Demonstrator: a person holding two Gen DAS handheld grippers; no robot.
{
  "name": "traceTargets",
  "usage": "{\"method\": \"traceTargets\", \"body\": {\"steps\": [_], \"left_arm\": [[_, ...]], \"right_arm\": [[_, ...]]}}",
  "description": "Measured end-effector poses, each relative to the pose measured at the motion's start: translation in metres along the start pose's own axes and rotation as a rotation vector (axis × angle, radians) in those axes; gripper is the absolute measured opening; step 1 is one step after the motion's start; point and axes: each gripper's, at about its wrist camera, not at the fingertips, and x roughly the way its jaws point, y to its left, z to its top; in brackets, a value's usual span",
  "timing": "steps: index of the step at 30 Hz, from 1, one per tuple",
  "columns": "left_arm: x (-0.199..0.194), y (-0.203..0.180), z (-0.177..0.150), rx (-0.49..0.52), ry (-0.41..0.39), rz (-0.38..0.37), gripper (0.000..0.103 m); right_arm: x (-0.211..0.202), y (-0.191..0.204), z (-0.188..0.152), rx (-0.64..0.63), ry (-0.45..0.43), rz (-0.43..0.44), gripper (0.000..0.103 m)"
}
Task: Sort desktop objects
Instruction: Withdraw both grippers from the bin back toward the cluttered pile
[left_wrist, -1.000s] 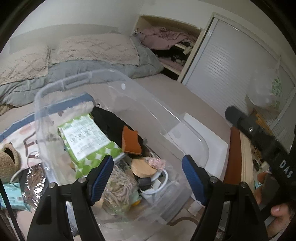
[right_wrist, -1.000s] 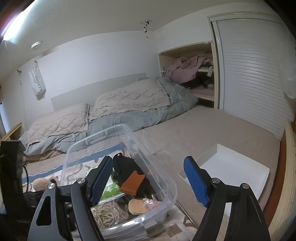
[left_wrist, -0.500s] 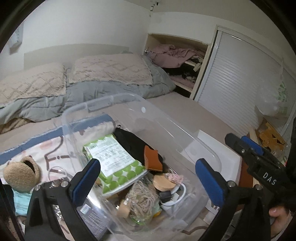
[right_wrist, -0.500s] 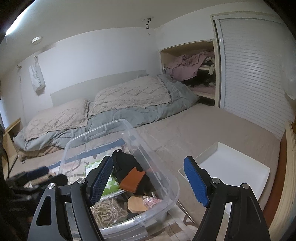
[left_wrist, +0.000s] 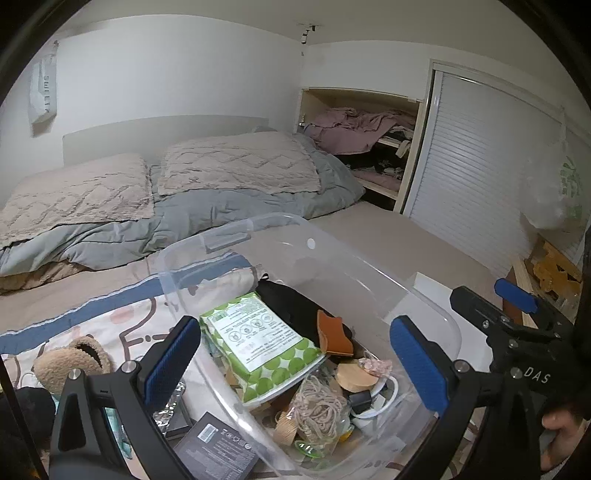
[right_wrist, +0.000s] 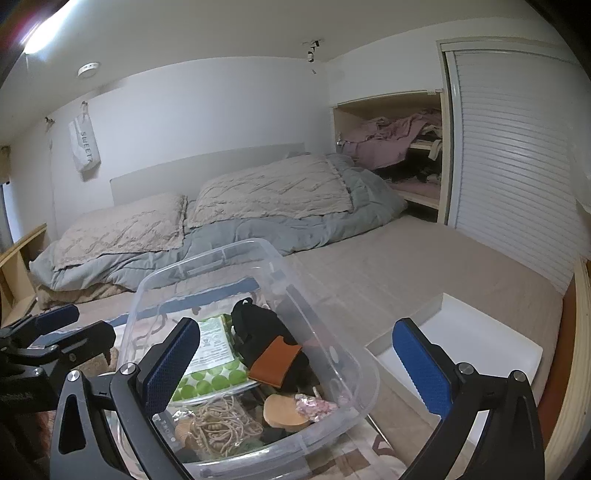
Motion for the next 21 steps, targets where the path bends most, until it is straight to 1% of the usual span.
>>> {"method": "traceTargets", "body": {"steps": [7,14,21], "left_arm": [[-0.007,0.015,-0.001,-0.014,-0.006,0.029,0.103],[-0.022,0.039,-0.005,0.007,-0.026,0.104,0.103],[-0.043,0.072,-0.007,-0.050,-0.040,0.153,0.103]], "right_arm": [[-0.002,0.017,0.000,-0.019,-0.004,0.022,0.103],[-0.001,0.042,-0.002,-0.061,0.005,0.064,0.103],[-0.001,0.074,-0.004,-0.105,0.012,0.107,0.103]]}}
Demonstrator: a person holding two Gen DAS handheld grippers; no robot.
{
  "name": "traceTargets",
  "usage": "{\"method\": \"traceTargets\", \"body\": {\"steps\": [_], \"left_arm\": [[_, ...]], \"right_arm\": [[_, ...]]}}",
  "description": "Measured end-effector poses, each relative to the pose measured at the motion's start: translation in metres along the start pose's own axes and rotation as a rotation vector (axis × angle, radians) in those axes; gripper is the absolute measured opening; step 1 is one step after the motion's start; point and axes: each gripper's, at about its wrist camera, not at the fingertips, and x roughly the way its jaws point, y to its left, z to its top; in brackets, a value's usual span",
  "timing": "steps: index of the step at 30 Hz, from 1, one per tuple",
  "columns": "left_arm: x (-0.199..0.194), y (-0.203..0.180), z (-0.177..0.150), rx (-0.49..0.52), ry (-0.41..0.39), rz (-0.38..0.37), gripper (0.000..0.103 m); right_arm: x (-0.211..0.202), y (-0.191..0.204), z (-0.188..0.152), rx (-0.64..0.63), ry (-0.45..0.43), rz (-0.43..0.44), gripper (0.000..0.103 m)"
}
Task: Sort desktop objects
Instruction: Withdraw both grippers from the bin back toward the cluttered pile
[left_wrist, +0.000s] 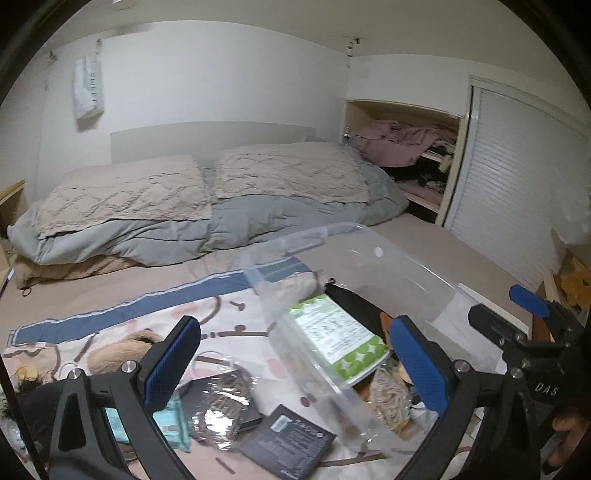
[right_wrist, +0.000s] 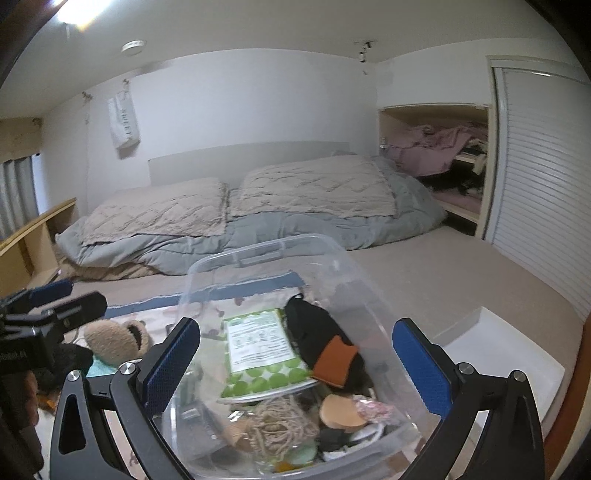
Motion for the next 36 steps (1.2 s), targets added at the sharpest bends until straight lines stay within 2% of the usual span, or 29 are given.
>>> {"method": "traceTargets", "body": {"steps": [20,31,36], "left_arm": [[-0.067,0.092,-0.017,-0.048,-0.058,0.182,0.103],[-0.111,0.123,-0.029,-0.046,-0.091,0.265,0.103],[-0.135,0.136,-0.037,-0.045,-0.110,0.297,0.103]], "right_arm": [[-0.006,0.085,0.001,-0.072,-0.008,0.172,0.103],[-0.019,0.126,-0.002,-0.111,-0.007,0.265,0.103],[-0.031,0.137,-0.002,-0.082,0.008,0.343,0.103]]}}
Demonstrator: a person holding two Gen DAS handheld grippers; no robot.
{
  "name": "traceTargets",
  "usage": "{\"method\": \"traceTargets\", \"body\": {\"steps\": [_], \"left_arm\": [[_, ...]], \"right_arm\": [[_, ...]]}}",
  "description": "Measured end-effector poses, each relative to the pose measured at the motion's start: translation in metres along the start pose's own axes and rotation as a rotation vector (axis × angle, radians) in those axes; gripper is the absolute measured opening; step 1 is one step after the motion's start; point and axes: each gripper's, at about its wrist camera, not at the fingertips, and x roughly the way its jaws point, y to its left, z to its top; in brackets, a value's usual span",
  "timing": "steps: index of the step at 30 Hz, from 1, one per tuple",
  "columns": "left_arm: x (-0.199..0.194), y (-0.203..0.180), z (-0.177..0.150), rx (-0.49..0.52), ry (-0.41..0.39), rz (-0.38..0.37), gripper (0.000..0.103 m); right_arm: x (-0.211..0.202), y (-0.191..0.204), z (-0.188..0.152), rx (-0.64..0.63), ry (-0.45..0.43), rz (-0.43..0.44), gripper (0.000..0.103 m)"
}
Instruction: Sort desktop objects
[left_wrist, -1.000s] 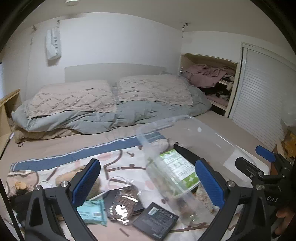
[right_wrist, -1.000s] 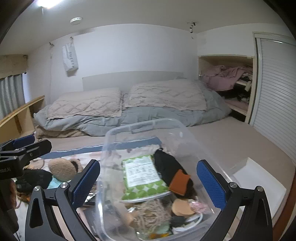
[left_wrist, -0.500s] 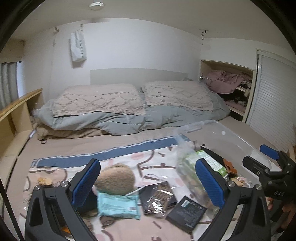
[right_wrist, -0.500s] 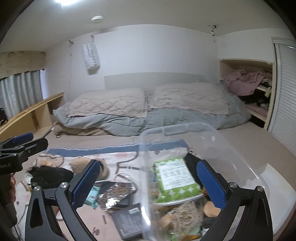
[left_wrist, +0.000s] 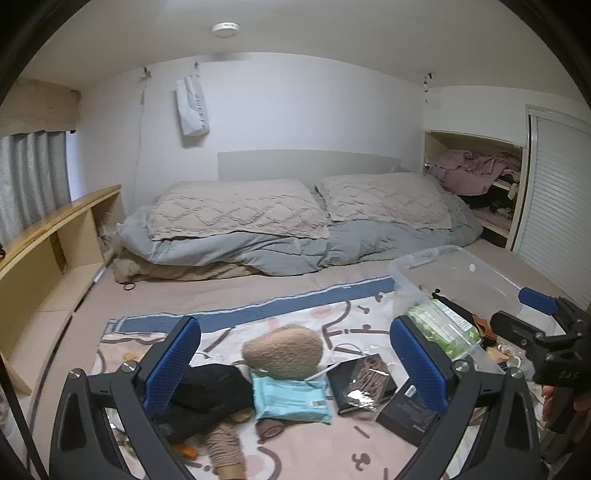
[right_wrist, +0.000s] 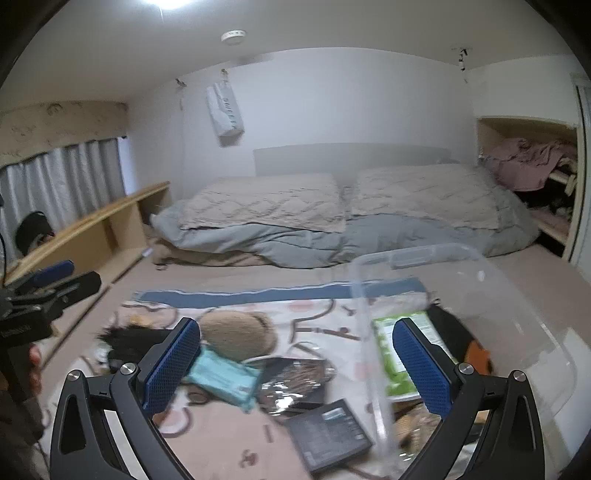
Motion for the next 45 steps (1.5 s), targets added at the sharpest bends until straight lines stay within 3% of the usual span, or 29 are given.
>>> {"method": "traceTargets", "body": {"steps": [6,9,15,23,29,33,37,45], "left_arm": [[-0.031,0.026,-0.021,0.037,-0.040,0.061,0.103],[-0.039,0.047,-0.036,-0.004,-0.033,0.053,0.103],[-0.044,0.088,-0.062,-0.056,-0.040,0.091,0.103],[-0.028,0.133,-0.113,-0.126,-0.008,0.121,0.103],[-0.010,0.147,-0.144,-0.155,0.002,0.122,0.103],[-0.001,0.148,-0.165,-0.151,0.015,0.120,0.103],[0.009,0.145,-0.185,-0.127,0.035,0.134,0.103],[0.045,0.139,-0.227,-0.137,0.122,0.139,0.103]], "right_arm": [[-0.012,0.024,-0.003,-0.034,-0.010,0.055,0.103],[-0.013,0.032,-0.006,-0.054,-0.007,0.074,0.103],[-0.009,0.044,-0.022,-0.070,0.013,0.145,0.103],[0.023,0.056,-0.050,-0.124,0.054,0.159,0.103],[0.045,0.054,-0.072,-0.085,0.050,0.156,0.103],[0.064,0.052,-0.093,0.011,0.039,0.134,0.103],[0.088,0.057,-0.119,0.048,0.103,0.108,0.103],[0.122,0.081,-0.160,-0.033,0.229,0.073,0.103]]}}
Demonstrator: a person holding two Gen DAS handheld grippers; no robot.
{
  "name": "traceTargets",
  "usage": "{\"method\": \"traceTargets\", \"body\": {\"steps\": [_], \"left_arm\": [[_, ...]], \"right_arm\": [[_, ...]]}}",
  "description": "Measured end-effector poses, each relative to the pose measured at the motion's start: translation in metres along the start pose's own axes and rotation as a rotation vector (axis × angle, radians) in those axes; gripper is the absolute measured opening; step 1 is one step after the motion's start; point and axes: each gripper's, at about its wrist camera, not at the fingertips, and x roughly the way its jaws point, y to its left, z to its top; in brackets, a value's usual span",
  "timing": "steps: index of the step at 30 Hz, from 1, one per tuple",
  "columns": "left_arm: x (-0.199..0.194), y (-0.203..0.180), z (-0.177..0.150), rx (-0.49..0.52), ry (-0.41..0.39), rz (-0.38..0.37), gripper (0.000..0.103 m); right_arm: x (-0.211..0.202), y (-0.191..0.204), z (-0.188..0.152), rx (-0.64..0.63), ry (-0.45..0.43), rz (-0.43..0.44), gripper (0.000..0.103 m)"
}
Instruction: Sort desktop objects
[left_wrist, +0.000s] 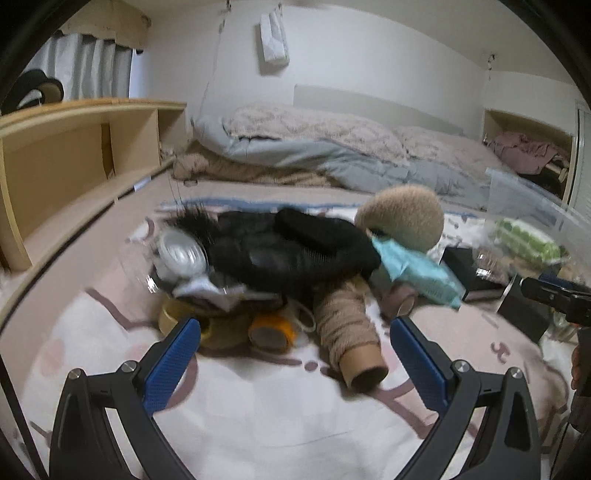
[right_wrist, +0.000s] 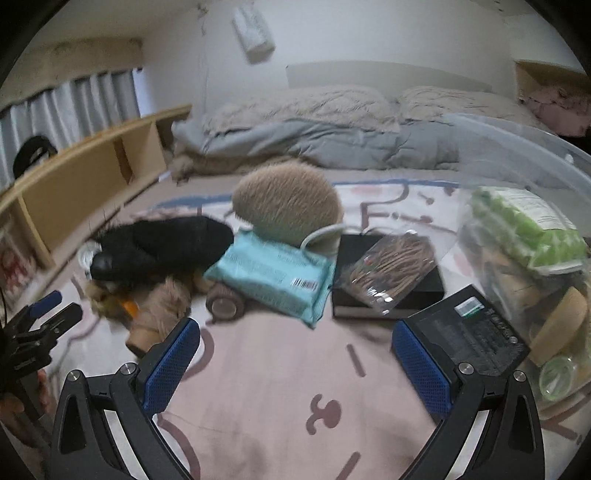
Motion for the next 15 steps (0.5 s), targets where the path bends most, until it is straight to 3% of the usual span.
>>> {"method": "traceTargets", "body": {"steps": [9,15], "left_arm": [[0.021,0.000,-0.021,-0.004,0.063,0.010,0.103],[0.024,-0.002,-0.026,0.014,0.081,-0.006,0.103]], "right_arm": [[0.064,0.037,0.019,-0.138,0.111,-0.067,0.103],[0.110,0.059,0.041,-0.204,0.124,-0.094,0.103]]}}
